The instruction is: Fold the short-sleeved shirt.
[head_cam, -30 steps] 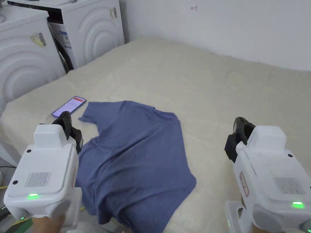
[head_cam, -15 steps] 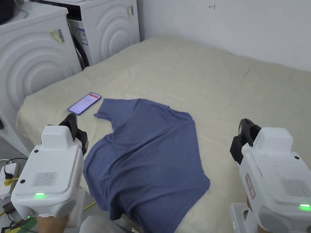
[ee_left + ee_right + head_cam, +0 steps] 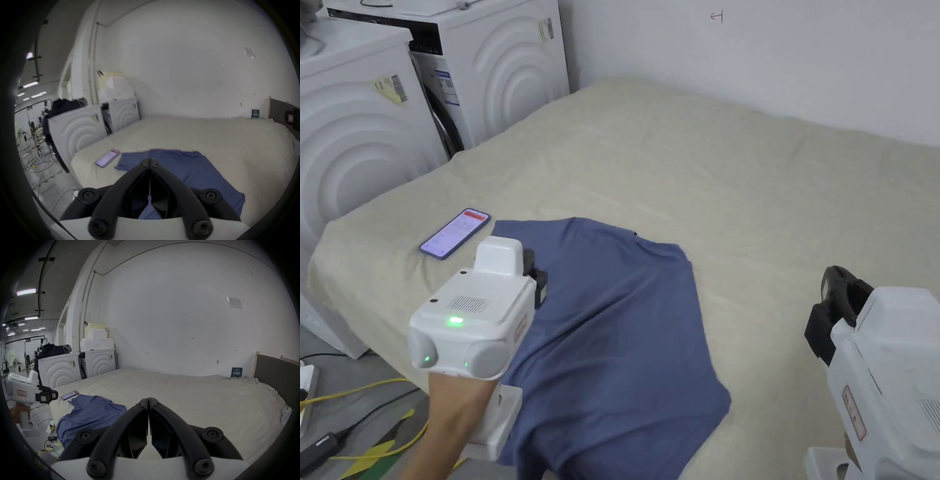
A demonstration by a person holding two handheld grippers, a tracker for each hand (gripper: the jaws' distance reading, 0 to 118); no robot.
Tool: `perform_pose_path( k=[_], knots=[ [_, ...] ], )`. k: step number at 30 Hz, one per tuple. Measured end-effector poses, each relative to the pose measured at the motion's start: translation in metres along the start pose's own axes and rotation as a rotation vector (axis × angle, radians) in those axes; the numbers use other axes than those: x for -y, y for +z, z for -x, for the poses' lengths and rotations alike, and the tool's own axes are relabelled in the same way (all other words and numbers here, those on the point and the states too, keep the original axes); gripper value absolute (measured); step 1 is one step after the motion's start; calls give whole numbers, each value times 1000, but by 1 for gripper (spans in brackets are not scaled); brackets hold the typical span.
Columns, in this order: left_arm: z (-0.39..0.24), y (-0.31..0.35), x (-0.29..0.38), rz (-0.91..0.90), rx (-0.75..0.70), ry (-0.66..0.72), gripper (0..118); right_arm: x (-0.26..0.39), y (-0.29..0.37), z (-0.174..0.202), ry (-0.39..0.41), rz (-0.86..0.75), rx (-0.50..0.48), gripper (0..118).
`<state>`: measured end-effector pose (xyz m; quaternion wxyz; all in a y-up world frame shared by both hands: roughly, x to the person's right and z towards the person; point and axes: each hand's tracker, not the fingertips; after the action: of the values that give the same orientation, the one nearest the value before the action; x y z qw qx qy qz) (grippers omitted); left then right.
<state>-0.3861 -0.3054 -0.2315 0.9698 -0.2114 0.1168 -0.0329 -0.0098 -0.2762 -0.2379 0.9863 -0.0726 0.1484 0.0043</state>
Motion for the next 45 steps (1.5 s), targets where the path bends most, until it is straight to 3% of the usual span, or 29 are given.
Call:
perform_pose_path(
  k=[2, 4, 6, 8, 14, 21, 22, 23, 25, 27, 30, 38, 45],
  knots=[
    [-3, -28, 1, 66, 41, 18, 29, 3, -4, -4, 2, 13, 10, 1],
    [-8, -57, 2, 178, 65, 6, 69, 7, -9, -8, 4, 25, 21, 1],
    [-10, -79, 9, 245, 84, -13, 86, 11, -13, -12, 4, 38, 34, 1],
    [-13, -103, 17, 322, 106, -3, 94, 15, -17, -16, 0, 53, 45, 1],
    [-14, -154, 45, 526, 144, 30, 95, 29, -27, -27, -10, 96, 75, 1],
    [-18, -183, 64, 684, 102, 87, 81, 40, -25, -39, -9, 127, 90, 1],
    [-18, -179, 62, 668, 101, 91, 69, 41, -25, -42, -7, 130, 93, 1],
    [-19, -180, 59, 672, 99, 92, 48, 42, -24, -44, -8, 132, 96, 1],
    [-22, -175, 53, 674, 114, 95, 17, 42, -22, -49, -16, 137, 102, 1],
    [-26, -172, 51, 663, 93, 37, 3, 42, -18, -53, -25, 135, 109, 1],
    [-29, -152, 47, 635, 94, 32, 0, 40, -10, -60, -32, 126, 121, 1],
    [-7, -99, -2, 447, 245, 303, 0, 30, 19, -87, -49, 87, 159, 1],
    [-68, -49, -67, 301, 423, 189, 0, 24, 50, -114, -80, 54, 217, 1]
  ],
)
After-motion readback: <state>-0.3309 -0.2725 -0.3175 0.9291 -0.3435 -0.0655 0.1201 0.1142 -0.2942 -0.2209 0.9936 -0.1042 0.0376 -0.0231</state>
